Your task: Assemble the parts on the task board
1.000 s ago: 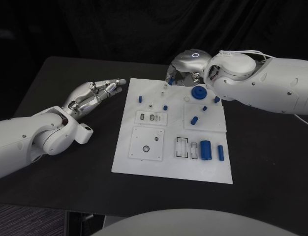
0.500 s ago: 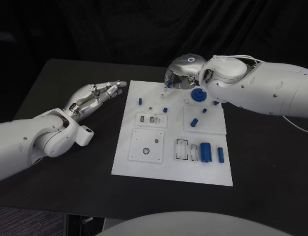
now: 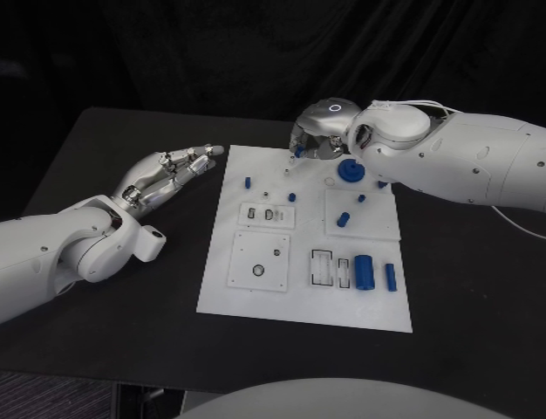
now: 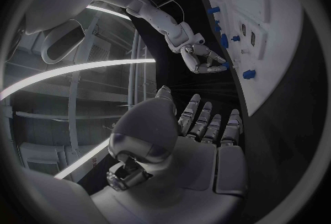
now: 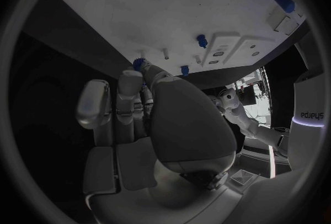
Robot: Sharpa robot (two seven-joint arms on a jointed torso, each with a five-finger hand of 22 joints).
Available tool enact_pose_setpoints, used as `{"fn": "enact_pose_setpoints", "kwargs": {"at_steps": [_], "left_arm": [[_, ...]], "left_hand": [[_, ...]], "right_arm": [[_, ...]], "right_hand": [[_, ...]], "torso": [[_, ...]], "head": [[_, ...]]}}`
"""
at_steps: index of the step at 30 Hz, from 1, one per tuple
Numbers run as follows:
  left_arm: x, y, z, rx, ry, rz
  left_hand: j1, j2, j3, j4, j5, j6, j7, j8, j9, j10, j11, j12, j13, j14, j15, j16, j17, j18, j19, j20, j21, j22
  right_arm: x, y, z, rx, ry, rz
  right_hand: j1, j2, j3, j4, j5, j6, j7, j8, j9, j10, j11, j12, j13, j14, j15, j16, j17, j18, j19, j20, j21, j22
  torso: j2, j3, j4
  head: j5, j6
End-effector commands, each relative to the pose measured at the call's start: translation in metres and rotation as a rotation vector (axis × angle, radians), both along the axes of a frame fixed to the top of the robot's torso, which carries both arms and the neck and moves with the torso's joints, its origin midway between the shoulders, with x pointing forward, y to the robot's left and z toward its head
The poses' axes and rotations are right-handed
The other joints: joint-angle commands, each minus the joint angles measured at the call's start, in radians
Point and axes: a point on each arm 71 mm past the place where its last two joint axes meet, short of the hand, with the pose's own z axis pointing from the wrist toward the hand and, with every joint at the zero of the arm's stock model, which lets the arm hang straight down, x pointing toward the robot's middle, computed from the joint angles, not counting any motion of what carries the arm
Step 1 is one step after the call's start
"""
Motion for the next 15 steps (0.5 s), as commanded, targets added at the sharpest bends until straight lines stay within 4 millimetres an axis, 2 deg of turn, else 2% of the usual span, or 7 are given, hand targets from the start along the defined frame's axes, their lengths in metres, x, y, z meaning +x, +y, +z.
{"fn": "enact_pose_setpoints", "kwargs": {"at_steps": [1, 7, 13, 15], "left_arm": [[-0.0032, -0.0021, 0.0085, -0.067, -0.096, -0.033], [-0.0026, -0.0032, 0.0083, -0.068, -0.096, -0.036], [-0.0022, -0.0039, 0.0081, -0.067, -0.094, -0.038], [-0.0021, -0.0038, 0.0080, -0.067, -0.094, -0.037]], "left_hand": [[0.015, -0.004, -0.010, 0.000, 0.008, -0.010, -0.003, -0.005, -0.001, -0.011, -0.001, -0.008, -0.002, -0.013, -0.001, -0.005, -0.002, 0.011, -0.010, -0.004, -0.010, -0.002], [0.030, -0.008, -0.008, -0.002, 0.019, -0.013, -0.009, -0.006, -0.001, -0.015, 0.000, -0.009, -0.002, -0.014, 0.000, -0.005, -0.002, 0.011, -0.010, -0.004, -0.009, -0.002], [0.044, -0.009, -0.004, -0.004, 0.029, -0.012, -0.008, -0.006, -0.001, -0.016, 0.002, -0.008, -0.002, -0.012, 0.003, -0.004, -0.002, 0.011, -0.009, -0.002, -0.008, -0.001], [0.052, -0.010, -0.002, -0.005, 0.035, -0.011, -0.008, -0.006, -0.001, -0.016, 0.003, -0.007, -0.002, -0.012, 0.004, -0.004, -0.001, 0.011, -0.009, 0.000, -0.007, -0.001]], "right_arm": [[0.0004, 0.0007, -0.0040, -0.008, 0.006, -0.011], [0.0008, 0.0031, -0.0091, -0.011, 0.015, -0.008], [0.0012, 0.0052, -0.0111, -0.009, 0.015, -0.004], [0.0014, 0.0061, -0.0114, -0.008, 0.014, -0.003]], "right_hand": [[-0.010, -0.002, 0.000, 0.006, -0.004, -0.004, 0.000, -0.006, 0.002, 0.000, 0.003, -0.004, 0.001, -0.001, 0.004, -0.006, 0.000, -0.015, 0.000, 0.002, -0.004, 0.000], [-0.011, -0.002, 0.000, 0.006, -0.004, -0.006, -0.001, -0.007, 0.003, -0.003, 0.005, -0.006, 0.000, -0.002, 0.005, -0.006, 0.000, -0.015, -0.001, 0.003, -0.005, 0.000], [-0.015, -0.003, -0.002, 0.010, -0.006, -0.011, -0.001, -0.010, 0.004, -0.006, 0.007, -0.011, -0.001, -0.003, 0.007, -0.008, -0.001, -0.015, -0.002, 0.005, -0.006, 0.000], [-0.016, -0.004, -0.002, 0.010, -0.006, -0.011, -0.001, -0.011, 0.004, -0.006, 0.007, -0.011, -0.001, -0.003, 0.008, -0.007, 0.000, -0.015, -0.001, 0.005, -0.005, 0.001]], "torso": [[0.000, 0.0005, 0.0002], [0.000, 0.0001, 0.0018], [0.000, -0.0001, -0.0003], [0.000, 0.0000, 0.0014]], "head": [[-0.002, 0.001], [-0.005, 0.004], [-0.001, 0.001], [-0.002, 0.000]]}}
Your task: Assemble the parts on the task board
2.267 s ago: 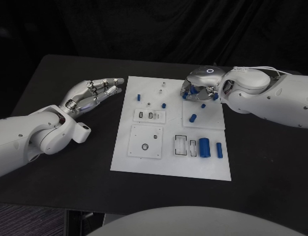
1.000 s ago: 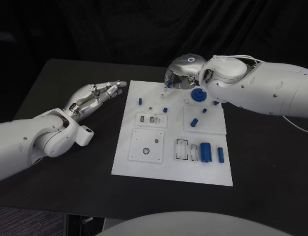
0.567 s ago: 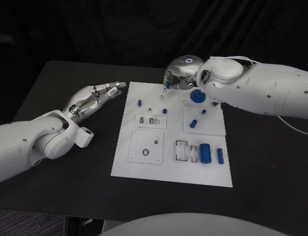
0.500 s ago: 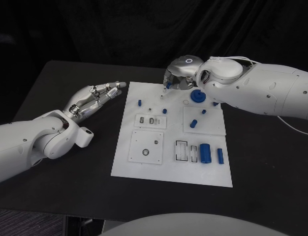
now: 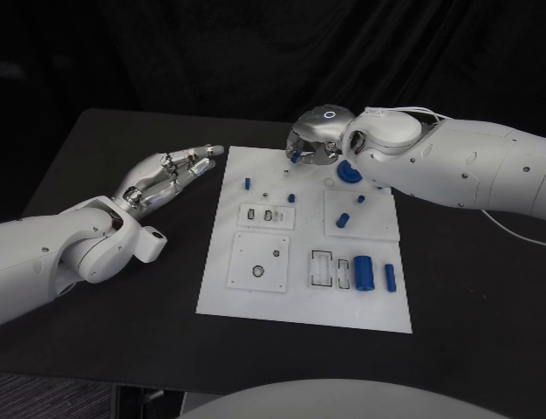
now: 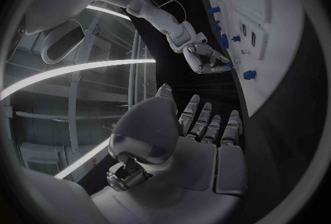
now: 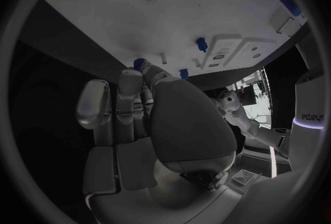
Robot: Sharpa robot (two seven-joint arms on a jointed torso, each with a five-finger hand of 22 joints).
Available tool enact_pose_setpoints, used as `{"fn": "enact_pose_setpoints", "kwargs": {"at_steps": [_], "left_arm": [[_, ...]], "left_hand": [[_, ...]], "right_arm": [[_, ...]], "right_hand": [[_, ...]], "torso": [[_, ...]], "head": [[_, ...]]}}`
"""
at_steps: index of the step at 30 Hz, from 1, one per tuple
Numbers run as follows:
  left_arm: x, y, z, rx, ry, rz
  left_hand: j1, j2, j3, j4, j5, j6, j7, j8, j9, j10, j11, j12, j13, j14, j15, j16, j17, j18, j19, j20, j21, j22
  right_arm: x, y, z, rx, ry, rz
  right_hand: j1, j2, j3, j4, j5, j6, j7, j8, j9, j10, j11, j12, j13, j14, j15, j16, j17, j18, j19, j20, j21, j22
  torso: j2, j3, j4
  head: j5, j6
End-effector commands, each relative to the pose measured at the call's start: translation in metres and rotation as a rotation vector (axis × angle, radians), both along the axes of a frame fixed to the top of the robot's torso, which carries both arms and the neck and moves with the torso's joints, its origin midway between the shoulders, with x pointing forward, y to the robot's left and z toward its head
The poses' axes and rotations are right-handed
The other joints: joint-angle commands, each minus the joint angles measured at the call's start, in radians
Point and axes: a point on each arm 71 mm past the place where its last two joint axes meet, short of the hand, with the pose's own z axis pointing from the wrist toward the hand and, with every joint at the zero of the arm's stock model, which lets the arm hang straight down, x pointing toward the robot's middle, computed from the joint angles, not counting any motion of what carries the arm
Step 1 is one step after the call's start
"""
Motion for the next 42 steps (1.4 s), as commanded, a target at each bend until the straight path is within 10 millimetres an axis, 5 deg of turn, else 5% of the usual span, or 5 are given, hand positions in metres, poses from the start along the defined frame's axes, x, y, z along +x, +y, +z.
{"fn": "enact_pose_setpoints", "kwargs": {"at_steps": [1, 28, 33, 37, 42], "left_arm": [[-0.0030, -0.0016, 0.0083, -0.067, -0.093, -0.034], [-0.0019, -0.0032, 0.0075, -0.065, -0.085, -0.041], [-0.0015, -0.0036, 0.0073, -0.065, -0.084, -0.042], [-0.0013, -0.0043, 0.0072, -0.066, -0.083, -0.045], [-0.0012, -0.0038, 0.0071, -0.065, -0.083, -0.044]], "left_hand": [[0.010, 0.000, 0.004, -0.005, 0.006, -0.003, -0.001, -0.006, 0.000, -0.004, 0.001, -0.003, -0.001, -0.003, 0.005, -0.004, 0.000, 0.011, -0.005, 0.004, 0.000, 0.001], [0.038, 0.004, 0.014, -0.004, 0.029, 0.014, 0.010, -0.002, 0.001, -0.002, 0.003, 0.006, 0.000, 0.008, 0.013, -0.001, 0.003, 0.012, 0.008, 0.018, 0.013, 0.006], [0.041, 0.004, 0.014, -0.005, 0.031, 0.016, 0.013, -0.002, 0.002, -0.001, 0.002, 0.007, 0.000, 0.009, 0.013, -0.001, 0.003, 0.012, 0.009, 0.019, 0.014, 0.006], [0.042, 0.004, 0.015, -0.005, 0.032, 0.017, 0.014, -0.001, 0.002, -0.002, 0.002, 0.006, 0.000, 0.010, 0.014, 0.000, 0.003, 0.012, 0.009, 0.020, 0.014, 0.006], [0.043, 0.004, 0.015, -0.005, 0.033, 0.019, 0.015, -0.001, 0.002, -0.001, 0.002, 0.007, 0.000, 0.011, 0.014, 0.000, 0.003, 0.012, 0.010, 0.021, 0.015, 0.006]], "right_arm": [[0.0004, 0.0007, -0.0013, -0.004, -0.003, -0.003], [0.0053, 0.0071, -0.0019, -0.013, -0.001, -0.016], [0.0069, 0.0071, -0.0046, -0.025, 0.014, -0.026], [0.0082, 0.0064, -0.0076, -0.038, 0.029, -0.039], [0.0088, 0.0052, -0.0094, -0.042, 0.035, -0.046]], "right_hand": [[-0.012, 0.000, 0.002, 0.006, -0.006, -0.005, 0.000, -0.007, 0.000, -0.001, 0.002, -0.006, 0.000, 0.000, 0.004, -0.003, 0.000, -0.015, -0.001, 0.005, -0.005, 0.001], [-0.008, 0.001, 0.005, 0.005, -0.005, -0.014, -0.004, -0.013, 0.006, -0.017, 0.010, -0.018, -0.003, -0.011, 0.009, -0.020, -0.018, -0.012, -0.012, 0.009, -0.020, -0.009], [-0.012, -0.005, 0.006, 0.008, -0.006, -0.033, -0.012, -0.025, 0.007, -0.043, 0.015, -0.021, -0.005, -0.023, 0.014, -0.042, -0.039, -0.009, -0.023, 0.014, -0.037, -0.022], [-0.019, -0.022, 0.010, 0.017, -0.011, -0.096, -0.037, -0.066, -0.007, -0.112, 0.022, -0.021, -0.009, -0.048, 0.020, -0.082, -0.077, -0.001, -0.046, 0.021, -0.072, -0.048], [-0.024, -0.032, 0.010, 0.021, -0.014, -0.155, -0.057, -0.080, -0.025, -0.184, 0.025, -0.020, -0.008, -0.068, 0.024, -0.110, -0.103, 0.003, -0.064, 0.028, -0.100, -0.065]], "torso": [[0.000, -0.0004, 0.0017], [0.000, 0.0001, -0.0002], [0.000, 0.0000, -0.0005], [0.000, -0.0005, -0.0010], [0.000, -0.0003, -0.0014]], "head": [[-0.002, -0.003], [0.000, -0.006], [-0.002, -0.007], [0.000, -0.007], [0.001, -0.009]]}}
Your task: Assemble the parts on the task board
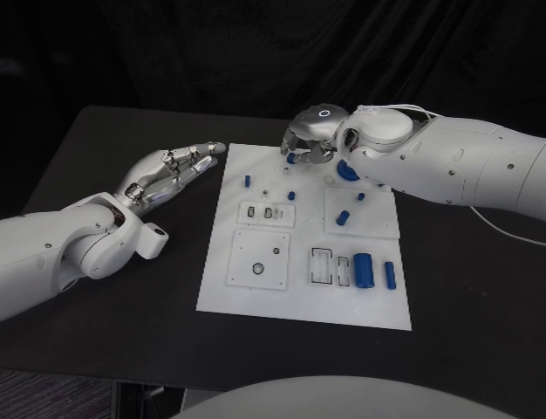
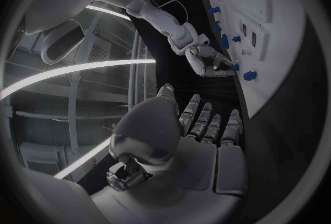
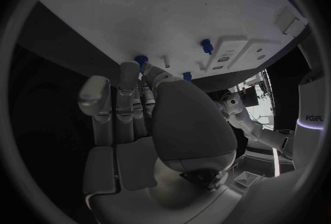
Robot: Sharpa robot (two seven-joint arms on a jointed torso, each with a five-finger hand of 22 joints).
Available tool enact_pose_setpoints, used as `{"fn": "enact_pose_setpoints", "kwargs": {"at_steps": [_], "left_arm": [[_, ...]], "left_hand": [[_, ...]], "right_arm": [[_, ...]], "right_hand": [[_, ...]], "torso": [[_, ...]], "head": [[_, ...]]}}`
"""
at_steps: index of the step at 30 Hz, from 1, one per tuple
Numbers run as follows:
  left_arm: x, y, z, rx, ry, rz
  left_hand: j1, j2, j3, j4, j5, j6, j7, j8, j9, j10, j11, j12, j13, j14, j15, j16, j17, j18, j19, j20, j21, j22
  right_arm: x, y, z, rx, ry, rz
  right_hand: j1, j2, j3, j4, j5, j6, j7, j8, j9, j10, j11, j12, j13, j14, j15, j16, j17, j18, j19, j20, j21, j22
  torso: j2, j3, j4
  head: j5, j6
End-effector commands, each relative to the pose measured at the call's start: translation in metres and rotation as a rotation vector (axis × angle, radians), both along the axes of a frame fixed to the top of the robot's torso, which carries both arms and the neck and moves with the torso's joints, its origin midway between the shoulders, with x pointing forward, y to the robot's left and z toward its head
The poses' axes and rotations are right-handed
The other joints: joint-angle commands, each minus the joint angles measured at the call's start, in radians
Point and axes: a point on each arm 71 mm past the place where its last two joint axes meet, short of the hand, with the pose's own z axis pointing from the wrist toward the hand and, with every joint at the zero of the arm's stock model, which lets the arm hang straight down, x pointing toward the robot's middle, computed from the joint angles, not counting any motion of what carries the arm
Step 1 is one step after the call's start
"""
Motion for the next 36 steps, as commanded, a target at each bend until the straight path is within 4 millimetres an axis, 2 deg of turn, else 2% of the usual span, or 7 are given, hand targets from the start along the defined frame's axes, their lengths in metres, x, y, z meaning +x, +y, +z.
{"fn": "enact_pose_setpoints", "kwargs": {"at_steps": [1, 7, 16, 25, 27, 32, 36], "left_arm": [[-0.003, -0.002, 0.008, -0.066, -0.083, -0.040], [-0.003, -0.001, 0.008, -0.065, -0.082, -0.040], [-0.004, 0.003, 0.008, -0.062, -0.083, -0.028], [-0.006, 0.009, 0.008, -0.057, -0.084, -0.013], [-0.005, 0.010, 0.008, -0.056, -0.083, -0.012], [-0.005, 0.009, 0.008, -0.056, -0.081, -0.016], [-0.006, 0.008, 0.007, -0.058, -0.078, -0.020]], "left_hand": [[0.012, -0.001, 0.006, -0.002, 0.005, 0.004, 0.001, -0.001, 0.001, -0.001, 0.002, 0.003, 0.000, 0.003, 0.006, 0.000, 0.001, 0.012, 0.002, 0.006, 0.007, 0.001], [0.016, 0.000, 0.008, -0.003, 0.008, 0.005, 0.001, -0.001, 0.001, -0.002, 0.003, 0.002, -0.001, 0.005, 0.007, 0.000, 0.002, 0.012, 0.003, 0.007, 0.007, 0.001], [0.019, 0.000, 0.009, -0.004, 0.012, 0.007, 0.002, 0.000, 0.001, -0.002, 0.003, 0.002, -0.001, 0.005, 0.008, 0.000, 0.002, 0.012, 0.003, 0.008, 0.007, 0.001], [0.024, 0.000, 0.011, -0.004, 0.018, 0.006, 0.001, 0.000, 0.001, -0.002, 0.004, 0.004, 0.000, 0.005, 0.008, 0.000, 0.002, 0.012, 0.002, 0.008, 0.006, 0.001], [0.025, 0.001, 0.011, -0.004, 0.021, 0.005, 0.001, 0.000, 0.001, -0.002, 0.005, 0.004, 0.000, 0.005, 0.009, 0.000, 0.002, 0.012, 0.002, 0.008, 0.007, 0.001], [0.028, 0.002, 0.013, -0.004, 0.025, 0.004, 0.000, -0.001, 0.000, -0.002, 0.006, 0.003, 0.000, 0.005, 0.010, 0.000, 0.002, 0.012, 0.002, 0.008, 0.007, 0.001], [0.031, 0.003, 0.014, -0.005, 0.029, 0.002, 0.000, -0.001, 0.000, -0.002, 0.008, 0.004, 0.000, 0.006, 0.011, 0.000, 0.002, 0.012, 0.003, 0.008, 0.008, 0.001]], "right_arm": [[0.001, -0.002, -0.004, -0.020, 0.018, -0.029], [0.001, -0.005, -0.002, 0.001, -0.007, -0.025], [-0.007, -0.021, 0.022, 0.106, -0.136, 0.009], [-0.023, -0.062, 0.057, 0.125, -0.170, -0.048], [-0.026, -0.075, 0.059, 0.118, -0.162, -0.070], [-0.029, -0.100, 0.048, 0.079, -0.107, -0.129], [-0.033, -0.118, 0.030, 0.056, -0.055, -0.183]], "right_hand": [[-0.003, -0.012, -0.007, 0.003, -0.009, -0.079, -0.025, -0.007, -0.025, -0.073, 0.000, -0.006, -0.001, -0.019, 0.001, -0.022, -0.021, 0.007, -0.017, 0.003, -0.024, -0.015], [-0.013, -0.002, -0.052, -0.013, -0.023, -0.232, -0.048, -0.008, -0.076, -0.203, -0.004, -0.004, 0.007, -0.065, 0.005, -0.065, -0.059, 0.020, -0.062, 0.008, -0.096, -0.062], [-0.010, 0.016, -0.062, -0.011, -0.006, -0.104, 0.009, 0.022, -0.069, -0.055, -0.003, 0.044, 0.068, -0.061, 0.003, -0.059, -0.057, 0.018, -0.050, 0.006, -0.094, -0.043], [-0.031, 0.008, -0.086, 0.011, -0.028, -0.080, 0.011, 0.009, -0.084, 0.132, -0.046, 0.238, 0.234, -0.031, -0.024, -0.015, -0.014, 0.009, -0.015, -0.016, -0.059, 0.007], [-0.034, 0.021, -0.108, 0.005, -0.022, -0.060, 0.006, 0.010, -0.089, 0.034, -0.053, 0.463, 0.434, -0.018, -0.043, 0.009, 0.014, 0.002, -0.002, -0.023, -0.047, 0.029], [-0.125, 0.041, -0.160, 0.071, -0.025, -0.026, 0.027, 0.013, -0.083, 0.325, -0.088, 1.318, 1.254, 0.151, -0.043, 0.594, 0.687, -0.043, 0.106, -0.041, 0.172, 0.231], [-0.150, 0.045, -0.179, 0.092, -0.027, -0.005, 0.041, 0.014, -0.069, 0.467, -0.084, 1.451, 1.417, 0.180, -0.040, 0.698, 0.822, -0.059, 0.142, -0.034, 0.248, 0.301]], "torso": [[0.000, -0.0001, -0.0005], [0.000, 0.0004, 0.0005], [0.000, 0.0007, -0.0015], [-0.002, 0.0028, -0.0055], [-0.004, 0.0033, -0.0072], [-0.007, 0.0036, -0.0091], [-0.010, 0.0042, -0.0159]], "head": [[0.001, -0.001], [0.002, 0.000], [0.009, 0.009], [0.007, 0.016], [0.004, 0.018], [-0.002, 0.028], [0.003, 0.032]]}}
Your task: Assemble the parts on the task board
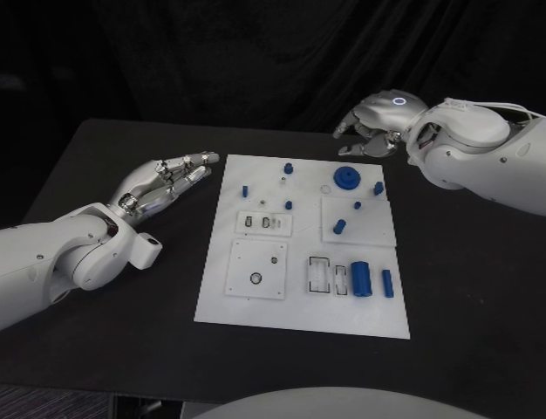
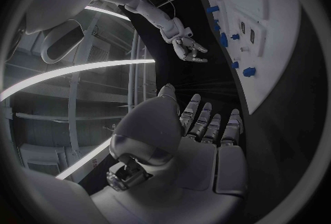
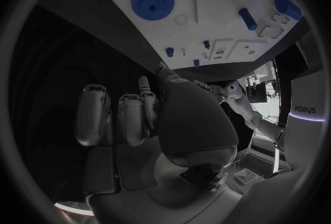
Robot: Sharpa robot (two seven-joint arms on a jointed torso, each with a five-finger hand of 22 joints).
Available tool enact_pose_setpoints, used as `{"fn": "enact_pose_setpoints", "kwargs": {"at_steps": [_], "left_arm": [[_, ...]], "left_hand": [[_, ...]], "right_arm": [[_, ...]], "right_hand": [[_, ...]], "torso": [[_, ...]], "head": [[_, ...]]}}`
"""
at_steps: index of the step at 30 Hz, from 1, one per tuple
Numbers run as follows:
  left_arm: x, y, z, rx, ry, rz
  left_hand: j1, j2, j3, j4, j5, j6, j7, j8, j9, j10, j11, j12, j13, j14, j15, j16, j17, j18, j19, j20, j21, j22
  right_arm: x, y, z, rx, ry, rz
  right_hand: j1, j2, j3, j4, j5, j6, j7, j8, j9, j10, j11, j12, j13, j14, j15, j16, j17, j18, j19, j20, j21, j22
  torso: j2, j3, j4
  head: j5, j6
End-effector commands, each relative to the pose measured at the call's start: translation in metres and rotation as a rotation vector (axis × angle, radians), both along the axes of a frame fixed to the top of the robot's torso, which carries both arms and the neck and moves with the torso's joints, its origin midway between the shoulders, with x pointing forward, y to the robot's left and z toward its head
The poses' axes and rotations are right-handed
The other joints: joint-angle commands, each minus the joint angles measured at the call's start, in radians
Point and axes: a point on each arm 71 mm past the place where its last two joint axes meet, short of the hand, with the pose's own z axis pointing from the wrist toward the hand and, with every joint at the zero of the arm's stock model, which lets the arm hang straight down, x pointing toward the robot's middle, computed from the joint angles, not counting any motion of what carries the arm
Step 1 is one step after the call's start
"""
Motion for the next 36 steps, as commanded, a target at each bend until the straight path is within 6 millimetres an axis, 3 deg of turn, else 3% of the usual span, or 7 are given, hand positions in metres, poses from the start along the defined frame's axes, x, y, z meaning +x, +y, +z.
{"fn": "enact_pose_setpoints", "kwargs": {"at_steps": [1, 3, 9, 18, 25, 36], "left_arm": [[-0.004, -0.003, 0.007, -0.063, -0.079, -0.040], [-0.004, -0.004, 0.007, -0.064, -0.077, -0.043], [-0.005, -0.003, 0.006, -0.064, -0.074, -0.043], [-0.004, -0.002, 0.005, -0.064, -0.073, -0.043], [-0.004, -0.002, 0.005, -0.063, -0.074, -0.042], [-0.004, -0.001, 0.005, -0.062, -0.071, -0.042]], "left_hand": [[0.011, -0.001, 0.006, -0.002, 0.005, -0.001, -0.004, -0.001, 0.000, -0.002, 0.008, 0.004, -0.001, 0.002, 0.008, 0.000, 0.001, 0.012, -0.001, 0.005, 0.004, 0.002], [0.012, -0.001, 0.007, -0.002, 0.006, -0.004, -0.004, -0.001, 0.000, -0.003, 0.008, 0.002, -0.001, 0.002, 0.008, 0.000, 0.001, 0.012, -0.001, 0.005, 0.004, 0.001], [0.014, -0.001, 0.008, -0.002, 0.009, -0.004, -0.005, -0.002, 0.000, -0.004, 0.010, 0.002, -0.001, 0.004, 0.011, 0.000, 0.001, 0.012, 0.000, 0.006, 0.005, 0.002], [0.020, -0.001, 0.009, -0.002, 0.014, -0.006, -0.007, -0.002, 0.000, -0.005, 0.014, 0.001, -0.001, 0.004, 0.017, 0.000, 0.001, 0.012, -0.002, 0.008, 0.003, 0.001], [0.021, -0.001, 0.010, -0.003, 0.014, -0.007, -0.007, -0.003, 0.000, -0.005, 0.014, 0.002, -0.001, 0.003, 0.015, 0.000, 0.001, 0.012, -0.002, 0.008, 0.003, 0.001], [0.022, -0.002, 0.010, -0.002, 0.015, -0.011, -0.007, -0.003, -0.001, -0.005, 0.015, 0.002, -0.001, 0.004, 0.015, 0.000, 0.001, 0.012, -0.002, 0.007, 0.004, 0.001]], "right_arm": [[-0.001, -0.014, -0.018, -0.031, 0.066, -0.080], [-0.003, -0.019, -0.024, -0.035, 0.082, -0.099], [-0.005, -0.029, -0.038, -0.011, 0.128, -0.138], [-0.005, -0.029, -0.044, 0.005, 0.155, -0.147], [-0.004, -0.028, -0.047, 0.011, 0.152, -0.142], [-0.002, -0.021, -0.050, 0.001, 0.168, -0.134]], "right_hand": [[-0.010, -0.001, -0.006, 0.008, -0.004, 0.007, 0.000, 0.002, 0.003, 0.053, 0.002, 0.041, 0.190, 0.081, 0.004, 0.028, 0.199, -0.019, 0.010, 0.001, 0.020, 0.124], [-0.019, -0.005, -0.015, 0.016, -0.012, 0.007, -0.003, -0.002, 0.006, 0.140, -0.004, 0.091, 0.268, 0.102, -0.001, 0.072, 0.259, -0.029, 0.036, -0.002, 0.062, 0.157], [-0.037, -0.009, -0.027, 0.033, -0.023, 0.000, -0.006, -0.008, 0.005, 0.140, -0.009, 0.091, 0.268, 0.098, -0.007, 0.063, 0.246, -0.034, 0.050, -0.008, 0.082, 0.174], [-0.042, -0.009, -0.030, 0.037, -0.020, 0.000, -0.003, -0.008, 0.006, 0.140, -0.008, 0.091, 0.268, 0.092, -0.007, 0.046, 0.224, -0.034, 0.051, -0.009, 0.082, 0.175], [-0.036, -0.009, -0.030, 0.033, -0.012, 0.006, 0.001, -0.006, 0.009, 0.140, -0.006, 0.091, 0.268, 0.100, -0.006, 0.067, 0.252, -0.041, 0.066, -0.009, 0.106, 0.194], [-0.022, -0.013, -0.028, 0.020, 0.013, -0.011, -0.002, -0.013, 0.008, 0.140, -0.006, 0.091, 0.268, 0.104, -0.003, 0.078, 0.267, -0.044, 0.071, -0.006, 0.117, 0.205]], "torso": [[-0.006, 0.0007, -0.0099], [-0.008, 0.0005, -0.0128], [-0.011, 0.0015, -0.0185], [-0.009, 0.0038, -0.0137], [-0.009, 0.0020, -0.0163], [-0.010, 0.0005, -0.0145]], "head": [[0.007, 0.003], [0.010, 0.003], [0.017, 0.000], [0.005, 0.001], [0.009, 0.001], [0.009, 0.001]]}}
